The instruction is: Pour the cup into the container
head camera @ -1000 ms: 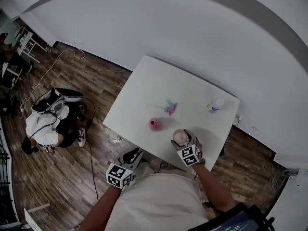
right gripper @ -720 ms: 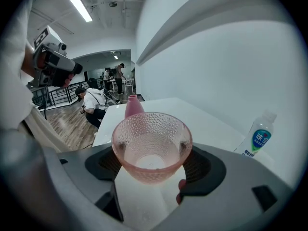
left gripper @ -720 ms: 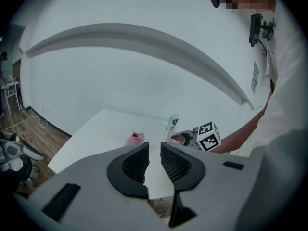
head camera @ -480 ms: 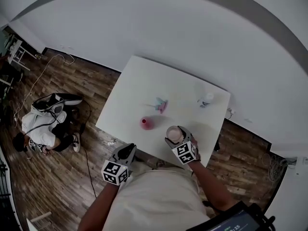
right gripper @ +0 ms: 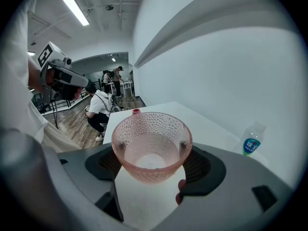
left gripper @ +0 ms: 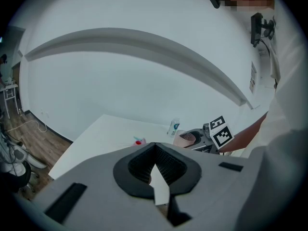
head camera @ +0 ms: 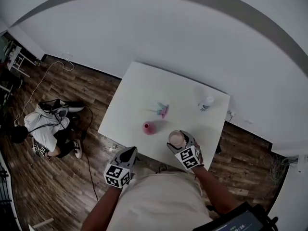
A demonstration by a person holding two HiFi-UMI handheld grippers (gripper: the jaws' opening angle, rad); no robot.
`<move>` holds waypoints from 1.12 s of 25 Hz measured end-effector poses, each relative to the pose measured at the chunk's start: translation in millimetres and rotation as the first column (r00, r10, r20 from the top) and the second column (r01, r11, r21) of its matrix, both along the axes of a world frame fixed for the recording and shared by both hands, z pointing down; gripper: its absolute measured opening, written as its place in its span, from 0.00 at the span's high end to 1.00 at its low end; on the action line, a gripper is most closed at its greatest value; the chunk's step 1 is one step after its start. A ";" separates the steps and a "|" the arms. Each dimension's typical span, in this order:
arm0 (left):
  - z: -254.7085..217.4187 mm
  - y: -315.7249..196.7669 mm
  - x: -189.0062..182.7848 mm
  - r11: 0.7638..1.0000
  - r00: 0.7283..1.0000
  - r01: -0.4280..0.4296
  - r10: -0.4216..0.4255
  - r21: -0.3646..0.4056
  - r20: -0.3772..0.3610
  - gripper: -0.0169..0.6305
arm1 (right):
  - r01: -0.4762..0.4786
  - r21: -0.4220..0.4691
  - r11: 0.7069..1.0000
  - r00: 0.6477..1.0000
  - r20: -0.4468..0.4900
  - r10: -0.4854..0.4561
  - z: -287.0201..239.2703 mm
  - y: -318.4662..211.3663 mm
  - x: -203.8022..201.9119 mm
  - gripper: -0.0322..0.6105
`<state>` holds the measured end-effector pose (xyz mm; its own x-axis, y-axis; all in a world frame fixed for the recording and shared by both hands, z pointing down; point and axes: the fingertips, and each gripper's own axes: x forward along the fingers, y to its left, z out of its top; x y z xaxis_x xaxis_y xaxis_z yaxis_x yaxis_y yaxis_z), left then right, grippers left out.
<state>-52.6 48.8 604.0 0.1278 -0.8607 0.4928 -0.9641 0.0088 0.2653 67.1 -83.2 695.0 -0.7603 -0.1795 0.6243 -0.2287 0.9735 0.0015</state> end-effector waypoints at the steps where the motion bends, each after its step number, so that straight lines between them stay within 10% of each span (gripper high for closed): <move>1: 0.1 1.0 -2.3 1.000 1.000 -0.002 0.002 0.001 -0.002 0.95 | -0.001 0.001 1.000 1.000 -0.001 0.001 -1.5 0.8 -1.2 0.36; 28: -15.0 -17.8 -74.4 0.966 0.966 -0.255 0.256 0.040 -0.035 0.95 | -0.166 -0.031 0.986 0.980 -0.121 0.161 -64.5 23.5 -40.3 0.36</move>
